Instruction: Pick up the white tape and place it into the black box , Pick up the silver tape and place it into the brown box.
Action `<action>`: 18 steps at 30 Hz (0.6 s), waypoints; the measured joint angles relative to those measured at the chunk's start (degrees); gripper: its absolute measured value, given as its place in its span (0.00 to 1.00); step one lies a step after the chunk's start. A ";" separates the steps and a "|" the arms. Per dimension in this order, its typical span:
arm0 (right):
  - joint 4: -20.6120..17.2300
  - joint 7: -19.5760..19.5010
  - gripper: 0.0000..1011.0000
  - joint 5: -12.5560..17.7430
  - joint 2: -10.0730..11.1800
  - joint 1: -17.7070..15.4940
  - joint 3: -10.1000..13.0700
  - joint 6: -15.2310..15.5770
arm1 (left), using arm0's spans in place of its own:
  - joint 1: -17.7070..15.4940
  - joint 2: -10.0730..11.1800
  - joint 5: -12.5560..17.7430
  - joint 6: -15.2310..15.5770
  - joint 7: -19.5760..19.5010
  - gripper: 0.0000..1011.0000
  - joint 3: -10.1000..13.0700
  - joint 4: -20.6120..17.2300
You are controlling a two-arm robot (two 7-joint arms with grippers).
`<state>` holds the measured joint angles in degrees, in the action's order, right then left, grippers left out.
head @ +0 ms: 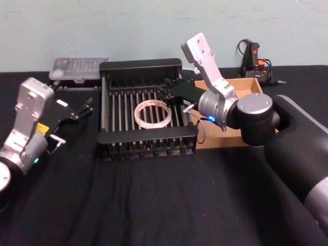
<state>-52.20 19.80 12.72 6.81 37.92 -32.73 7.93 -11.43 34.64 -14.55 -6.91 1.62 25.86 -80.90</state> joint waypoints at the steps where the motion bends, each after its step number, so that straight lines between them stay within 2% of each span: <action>1: -0.01 0.00 0.36 0.01 0.01 0.00 0.00 0.00 | 0.00 0.00 0.00 0.00 0.00 0.99 0.00 0.00; 3: -0.02 0.00 0.39 0.02 0.01 -0.01 0.00 0.00 | 0.00 0.00 0.00 0.00 0.00 0.99 0.00 0.00; 9: -0.06 0.00 0.61 0.07 0.04 -0.04 0.00 0.00 | 0.00 0.00 0.00 0.00 0.00 0.99 0.00 0.00; 18: -0.11 0.01 0.86 0.11 0.04 -0.07 0.00 0.00 | 0.00 0.00 0.00 0.00 0.00 0.99 0.00 0.00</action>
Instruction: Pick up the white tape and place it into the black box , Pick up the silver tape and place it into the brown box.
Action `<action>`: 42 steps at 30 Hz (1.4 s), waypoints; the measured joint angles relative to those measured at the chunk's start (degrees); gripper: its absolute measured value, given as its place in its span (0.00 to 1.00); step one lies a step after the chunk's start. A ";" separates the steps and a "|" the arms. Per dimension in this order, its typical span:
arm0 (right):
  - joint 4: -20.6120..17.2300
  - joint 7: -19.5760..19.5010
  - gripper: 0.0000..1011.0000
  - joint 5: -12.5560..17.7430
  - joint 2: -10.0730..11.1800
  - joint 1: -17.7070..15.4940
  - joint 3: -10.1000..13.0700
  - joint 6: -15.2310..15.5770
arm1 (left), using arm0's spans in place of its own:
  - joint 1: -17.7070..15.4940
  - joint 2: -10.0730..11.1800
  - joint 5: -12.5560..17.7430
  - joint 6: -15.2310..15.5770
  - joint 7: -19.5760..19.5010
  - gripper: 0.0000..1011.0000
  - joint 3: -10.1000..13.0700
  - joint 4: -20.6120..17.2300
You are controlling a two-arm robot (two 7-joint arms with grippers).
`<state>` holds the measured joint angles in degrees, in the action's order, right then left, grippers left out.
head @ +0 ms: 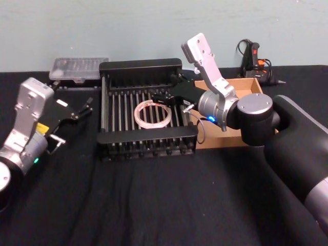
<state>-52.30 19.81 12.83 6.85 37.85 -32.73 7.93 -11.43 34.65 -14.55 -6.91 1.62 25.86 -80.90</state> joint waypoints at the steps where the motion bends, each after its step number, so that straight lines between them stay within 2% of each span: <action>1: 0.00 0.00 0.90 0.00 0.00 0.00 0.00 0.00 | 0.00 0.00 0.00 0.00 0.00 0.99 0.00 0.00; 2: 0.00 0.00 0.90 0.00 0.00 0.00 0.00 0.00 | 0.00 0.00 0.00 0.00 0.00 0.99 0.00 0.00; 5: 0.00 0.00 0.99 0.00 0.00 0.00 0.00 0.00 | 0.00 0.00 0.00 0.00 0.00 0.99 0.00 0.00; 14: -1.06 0.60 0.99 -0.04 0.41 -0.57 0.48 0.21 | 0.00 0.00 0.00 0.00 0.00 0.99 0.00 0.00; 18: -3.96 1.59 0.99 -0.12 1.62 -1.93 1.23 0.78 | 0.00 0.00 0.00 0.00 0.00 0.99 0.00 0.00; 21: -8.04 2.63 0.99 -0.10 3.44 -3.91 2.24 1.70 | 0.00 0.00 0.00 0.00 0.00 0.99 0.00 0.00; 22: -8.04 2.63 0.99 -0.10 3.44 -3.91 2.24 1.70 | 0.00 0.00 0.00 0.00 0.00 0.99 0.00 0.00; 31: -19.16 3.25 0.99 0.85 8.90 -10.54 6.00 3.47 | 0.00 0.00 0.00 0.00 0.00 0.99 0.00 0.00; 34: -21.19 2.32 0.99 1.15 9.82 -12.29 7.25 3.48 | 0.00 0.00 0.00 0.00 0.00 0.99 0.00 0.00; 39: -24.37 -0.85 0.99 1.57 11.05 -15.77 10.64 3.28 | 0.00 0.00 0.00 0.00 0.00 0.99 0.00 0.00; 40: -24.37 -0.85 0.99 1.57 11.05 -15.77 10.64 3.28 | 0.00 0.00 0.00 0.00 0.00 0.99 0.00 0.00; 41: -24.98 -2.53 0.99 1.64 11.15 -16.97 12.24 3.09 | 0.00 0.00 0.00 0.00 0.00 0.99 0.00 0.00; 42: -25.12 -3.14 0.99 1.62 11.15 -17.34 12.82 2.95 | 0.00 0.00 0.00 0.00 0.00 0.99 0.00 0.00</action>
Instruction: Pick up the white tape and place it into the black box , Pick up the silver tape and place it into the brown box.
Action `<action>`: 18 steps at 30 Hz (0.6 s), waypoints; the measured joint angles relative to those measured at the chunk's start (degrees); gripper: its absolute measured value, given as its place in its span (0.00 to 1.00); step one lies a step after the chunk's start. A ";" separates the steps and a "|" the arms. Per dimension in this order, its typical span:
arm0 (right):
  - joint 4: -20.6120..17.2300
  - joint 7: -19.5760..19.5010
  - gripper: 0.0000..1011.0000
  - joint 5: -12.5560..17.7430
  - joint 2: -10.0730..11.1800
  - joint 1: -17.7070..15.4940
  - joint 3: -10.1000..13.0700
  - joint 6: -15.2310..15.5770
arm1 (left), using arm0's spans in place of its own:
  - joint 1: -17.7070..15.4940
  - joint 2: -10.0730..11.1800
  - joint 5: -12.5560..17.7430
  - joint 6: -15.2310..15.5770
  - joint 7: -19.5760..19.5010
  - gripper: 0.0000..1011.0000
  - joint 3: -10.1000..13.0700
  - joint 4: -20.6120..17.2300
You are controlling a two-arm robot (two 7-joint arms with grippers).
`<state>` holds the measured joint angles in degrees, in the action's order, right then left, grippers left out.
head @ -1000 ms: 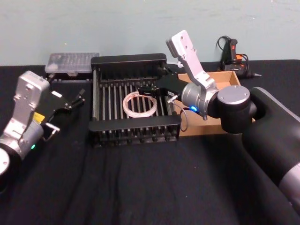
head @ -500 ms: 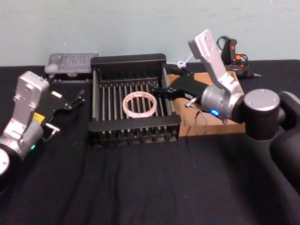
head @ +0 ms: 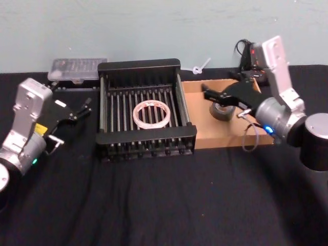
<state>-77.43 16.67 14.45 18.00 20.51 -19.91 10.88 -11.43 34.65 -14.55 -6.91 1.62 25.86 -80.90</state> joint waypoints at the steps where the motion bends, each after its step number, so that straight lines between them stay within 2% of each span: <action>1: -0.10 -0.75 0.99 -0.07 -0.01 -0.36 0.52 -0.18 | -0.01 0.00 0.00 0.00 0.00 0.99 0.00 0.00; 6: -0.05 -5.04 0.99 -1.23 -0.68 -1.79 3.13 -1.28 | 0.00 0.00 0.00 0.00 0.00 0.99 0.00 0.00; 10: 0.98 -9.20 0.99 -3.63 -1.63 -2.61 4.55 -3.24 | 0.00 0.00 0.00 0.00 0.00 0.99 0.00 0.00; 18: 4.69 -14.05 0.99 -8.52 -3.24 -2.47 4.77 -6.82 | -0.01 0.00 0.00 0.00 0.00 0.99 0.00 0.00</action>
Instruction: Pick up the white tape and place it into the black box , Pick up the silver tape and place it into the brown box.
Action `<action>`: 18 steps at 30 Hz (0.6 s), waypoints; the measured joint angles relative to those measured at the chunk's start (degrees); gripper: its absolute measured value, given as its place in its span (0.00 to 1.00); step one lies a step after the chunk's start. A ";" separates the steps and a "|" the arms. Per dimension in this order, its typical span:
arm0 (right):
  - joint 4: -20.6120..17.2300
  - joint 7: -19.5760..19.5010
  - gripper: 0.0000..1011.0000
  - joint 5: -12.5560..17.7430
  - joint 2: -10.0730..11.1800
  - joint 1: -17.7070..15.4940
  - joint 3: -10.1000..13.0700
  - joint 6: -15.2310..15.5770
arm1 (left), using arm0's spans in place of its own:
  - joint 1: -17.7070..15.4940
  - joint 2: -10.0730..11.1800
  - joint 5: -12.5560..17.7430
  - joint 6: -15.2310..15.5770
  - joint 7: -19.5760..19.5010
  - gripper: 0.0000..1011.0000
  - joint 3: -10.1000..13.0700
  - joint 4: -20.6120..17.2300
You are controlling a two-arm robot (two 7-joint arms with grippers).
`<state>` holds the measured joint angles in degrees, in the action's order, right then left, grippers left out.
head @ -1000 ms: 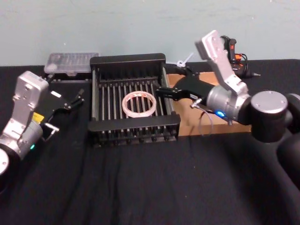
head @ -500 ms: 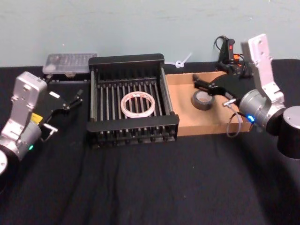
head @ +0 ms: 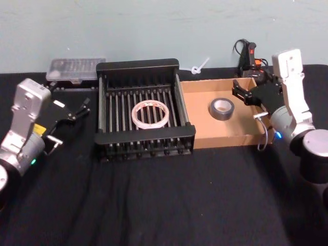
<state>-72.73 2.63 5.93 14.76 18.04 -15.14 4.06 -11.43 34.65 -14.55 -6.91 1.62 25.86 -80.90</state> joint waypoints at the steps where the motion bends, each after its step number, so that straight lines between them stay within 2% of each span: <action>1: 0.83 -0.68 0.99 -1.01 -0.27 0.15 -0.18 -0.70 | 0.00 0.00 0.00 0.00 0.00 0.99 0.00 0.00; 8: 3.19 -1.91 0.99 -4.15 -1.09 0.74 -0.68 -2.19 | 0.00 0.00 0.00 0.00 0.00 0.99 0.00 0.00; 18: 3.85 -2.05 0.99 -5.02 -1.39 0.97 -0.80 -2.22 | 0.00 0.00 0.00 0.00 0.00 0.99 0.00 0.00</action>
<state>-68.88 0.58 0.91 13.37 19.01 -15.94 1.84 -11.43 34.64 -14.55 -6.91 1.62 25.86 -80.90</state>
